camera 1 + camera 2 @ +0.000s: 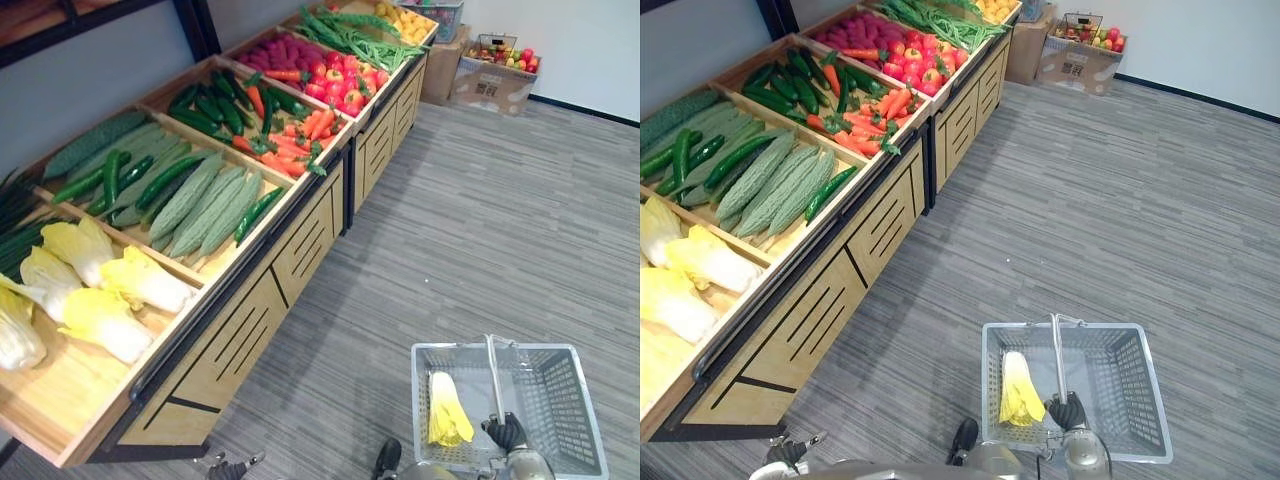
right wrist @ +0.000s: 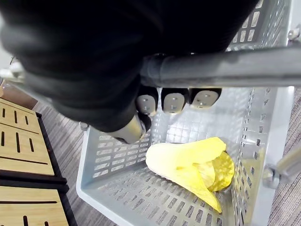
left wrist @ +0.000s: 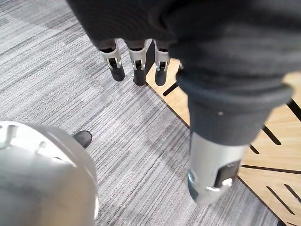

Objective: Pick vegetable in the basket

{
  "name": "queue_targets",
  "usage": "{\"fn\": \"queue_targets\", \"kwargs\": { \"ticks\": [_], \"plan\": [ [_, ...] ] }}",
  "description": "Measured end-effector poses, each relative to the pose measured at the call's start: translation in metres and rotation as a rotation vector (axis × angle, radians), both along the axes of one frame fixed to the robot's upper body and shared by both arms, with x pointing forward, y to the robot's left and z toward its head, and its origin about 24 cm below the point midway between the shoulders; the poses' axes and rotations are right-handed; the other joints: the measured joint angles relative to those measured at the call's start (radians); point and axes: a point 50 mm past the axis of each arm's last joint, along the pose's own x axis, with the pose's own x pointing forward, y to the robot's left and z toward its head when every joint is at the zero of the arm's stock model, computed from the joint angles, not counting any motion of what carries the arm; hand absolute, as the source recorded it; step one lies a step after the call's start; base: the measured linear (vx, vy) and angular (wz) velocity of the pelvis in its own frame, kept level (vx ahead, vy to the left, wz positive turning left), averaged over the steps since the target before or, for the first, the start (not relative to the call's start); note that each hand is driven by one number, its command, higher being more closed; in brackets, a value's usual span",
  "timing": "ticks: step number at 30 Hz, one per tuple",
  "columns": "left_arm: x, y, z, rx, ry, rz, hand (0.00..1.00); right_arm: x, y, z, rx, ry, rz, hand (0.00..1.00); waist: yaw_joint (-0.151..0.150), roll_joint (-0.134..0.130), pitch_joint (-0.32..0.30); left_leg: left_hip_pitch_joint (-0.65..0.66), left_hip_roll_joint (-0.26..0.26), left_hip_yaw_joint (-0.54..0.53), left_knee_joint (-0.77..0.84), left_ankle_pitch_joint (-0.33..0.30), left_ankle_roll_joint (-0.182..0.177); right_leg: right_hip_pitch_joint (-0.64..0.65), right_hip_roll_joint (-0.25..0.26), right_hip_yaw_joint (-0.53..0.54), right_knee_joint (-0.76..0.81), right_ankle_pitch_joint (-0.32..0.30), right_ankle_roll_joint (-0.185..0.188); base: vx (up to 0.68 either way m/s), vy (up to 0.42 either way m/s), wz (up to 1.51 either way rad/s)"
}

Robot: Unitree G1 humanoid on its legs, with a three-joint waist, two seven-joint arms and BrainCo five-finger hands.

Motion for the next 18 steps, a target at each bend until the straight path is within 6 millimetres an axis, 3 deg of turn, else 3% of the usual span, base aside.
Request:
{"fn": "queue_targets", "kwargs": {
  "ticks": [2,4,7,9,10,11,12,14,18],
  "plan": [
    [-0.012,-0.009,-0.004,-0.025,0.027,0.012,0.0,0.007,-0.003,0.003,0.0,-0.019,-0.016,1.0,0.011,-0.008,0.005,-0.056,-0.048,-0.261,0.06,-0.024,0.012,-0.023,-0.02,0.103,0.045,-0.004,-0.008,0.01,0.067,-1.28],
    [-0.028,-0.024,-0.009,-0.066,0.061,0.027,0.0,0.012,-0.009,0.007,-0.018,-0.03,-0.006,1.0,0.029,0.01,-0.002,-0.069,-0.17,-0.543,-0.025,-0.079,0.001,-0.081,-0.025,0.258,0.065,0.0,-0.001,-0.01,0.095,-1.91],
    [-0.029,-0.027,-0.01,-0.073,0.051,0.03,0.0,-0.002,-0.017,0.002,-0.015,0.023,-0.052,1.0,0.027,0.04,-0.016,-0.086,-0.193,-0.698,-0.132,-0.091,0.0,-0.108,-0.007,0.359,0.056,0.017,0.025,0.0,0.115,-1.24],
    [-0.03,-0.029,-0.01,-0.078,0.048,0.03,0.0,-0.011,-0.022,-0.001,-0.006,0.037,-0.106,1.0,0.024,0.06,-0.028,-0.086,-0.19,-0.739,-0.194,-0.083,-0.004,-0.115,0.0,0.389,0.052,0.026,0.04,0.0,0.207,-0.84],
    [-0.029,-0.034,-0.011,-0.087,0.041,0.029,0.0,-0.018,-0.028,-0.001,-0.015,0.042,-0.153,1.0,0.024,0.099,-0.046,-0.098,-0.168,-0.768,-0.232,-0.068,-0.015,-0.126,0.022,0.401,0.049,0.037,0.054,0.02,0.297,-0.85],
    [-0.026,-0.034,-0.01,-0.085,0.037,0.021,0.0,-0.024,-0.025,-0.004,-0.007,0.06,-0.175,1.0,0.025,0.107,-0.053,-0.099,-0.173,-0.755,-0.222,-0.098,-0.026,-0.118,0.017,0.418,0.029,0.057,0.063,0.03,0.254,-0.62],
    [-0.025,-0.033,-0.01,-0.079,0.033,0.01,0.0,-0.024,-0.023,-0.005,-0.003,0.055,-0.176,1.0,0.02,0.108,-0.063,-0.102,-0.182,-0.747,-0.225,-0.104,-0.016,-0.112,0.004,0.413,0.011,0.064,0.073,0.07,0.27,-0.45],
    [-0.02,-0.03,-0.008,-0.062,0.014,-0.014,0.0,-0.032,-0.013,-0.01,0.025,0.07,-0.204,1.0,0.015,0.078,-0.065,-0.081,-0.229,-0.708,-0.246,-0.106,0.0,-0.105,-0.048,0.419,-0.018,0.098,0.093,0.1,0.258,-0.25],
    [-0.018,-0.031,-0.008,-0.063,0.014,-0.037,0.0,-0.041,-0.009,-0.014,0.046,0.083,-0.275,1.0,0.004,0.07,-0.071,-0.023,-0.262,-0.7,-0.281,-0.105,0.001,-0.082,-0.067,0.427,-0.014,0.1,0.096,0.15,0.15,-0.09]
  ]
}}
